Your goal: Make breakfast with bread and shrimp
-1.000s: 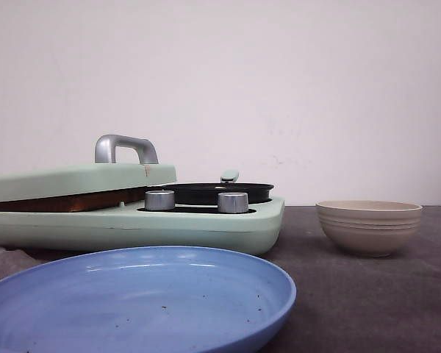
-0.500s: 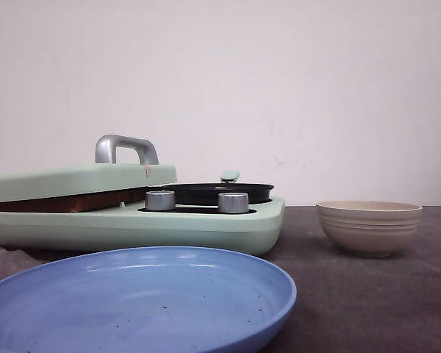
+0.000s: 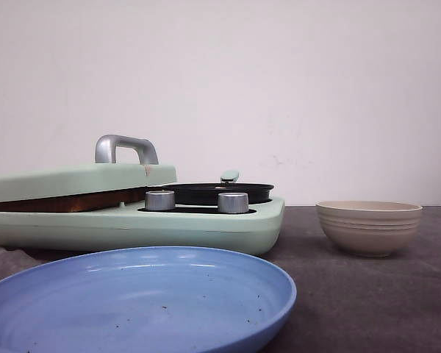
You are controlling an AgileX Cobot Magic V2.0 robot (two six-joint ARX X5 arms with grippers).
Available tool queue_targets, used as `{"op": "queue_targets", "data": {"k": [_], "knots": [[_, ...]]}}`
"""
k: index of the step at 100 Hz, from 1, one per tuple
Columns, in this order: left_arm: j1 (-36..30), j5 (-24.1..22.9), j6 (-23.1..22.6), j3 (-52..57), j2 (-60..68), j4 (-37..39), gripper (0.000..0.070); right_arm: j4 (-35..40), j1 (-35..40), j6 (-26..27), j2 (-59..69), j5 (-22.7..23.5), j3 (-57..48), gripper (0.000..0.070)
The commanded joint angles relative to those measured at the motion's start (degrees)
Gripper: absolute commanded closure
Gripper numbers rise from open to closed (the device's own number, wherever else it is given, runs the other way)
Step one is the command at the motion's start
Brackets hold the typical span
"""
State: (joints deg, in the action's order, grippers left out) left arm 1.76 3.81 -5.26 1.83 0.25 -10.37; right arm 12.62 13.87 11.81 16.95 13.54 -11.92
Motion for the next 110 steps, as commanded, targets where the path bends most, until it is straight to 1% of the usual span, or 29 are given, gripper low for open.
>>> {"op": "queue_targets", "data": {"k": [1, 14, 78, 81, 86, 90, 94, 103, 110], "knots": [[0.15, -0.11, -1.03, -1.05, -0.09, -0.33, 0.0697, -0.68, 0.26, 0.09, 0.07, -0.02, -0.07, 0.0700], [0.04, 2.38, -0.92, -1.01, -0.04, -0.11, 0.0697, -0.66, 0.26, 0.09, 0.07, -0.04, -0.07, 0.0700], [0.04, 2.21, -0.92, -1.01, 0.02, -0.17, 0.0697, -0.66, 0.26, 0.11, 0.00, -0.09, -0.07, 0.0700], [0.04, 2.21, -0.94, -1.01, 0.02, -0.17, 0.0697, 0.59, 0.15, 1.07, -0.55, -0.87, -0.07, 0.0700], [0.04, 2.21, -0.92, -1.01, 0.02, -0.17, 0.0697, 2.97, -1.05, 1.11, -2.73, -4.07, -0.07, 0.0700], [0.04, 2.21, -0.94, -0.98, 0.02, -0.17, 0.0697, 3.08, -2.32, -1.86, -4.94, -6.29, 0.15, 0.0700], [0.04, 2.21, -0.92, -0.98, 0.02, -0.17, 0.0697, 2.19, -3.61, -5.01, -7.34, -7.15, 0.74, 0.0700], [0.04, 2.19, -0.94, -1.01, 0.02, -0.20, 0.0697, -1.62, -7.28, -15.45, -13.25, -10.91, 3.45, 0.0700], [0.04, 2.23, -0.94, -0.98, 0.02, -0.17, 0.0697, -4.44, -9.90, -19.47, -17.14, -12.39, 6.38, 0.0700]]}}
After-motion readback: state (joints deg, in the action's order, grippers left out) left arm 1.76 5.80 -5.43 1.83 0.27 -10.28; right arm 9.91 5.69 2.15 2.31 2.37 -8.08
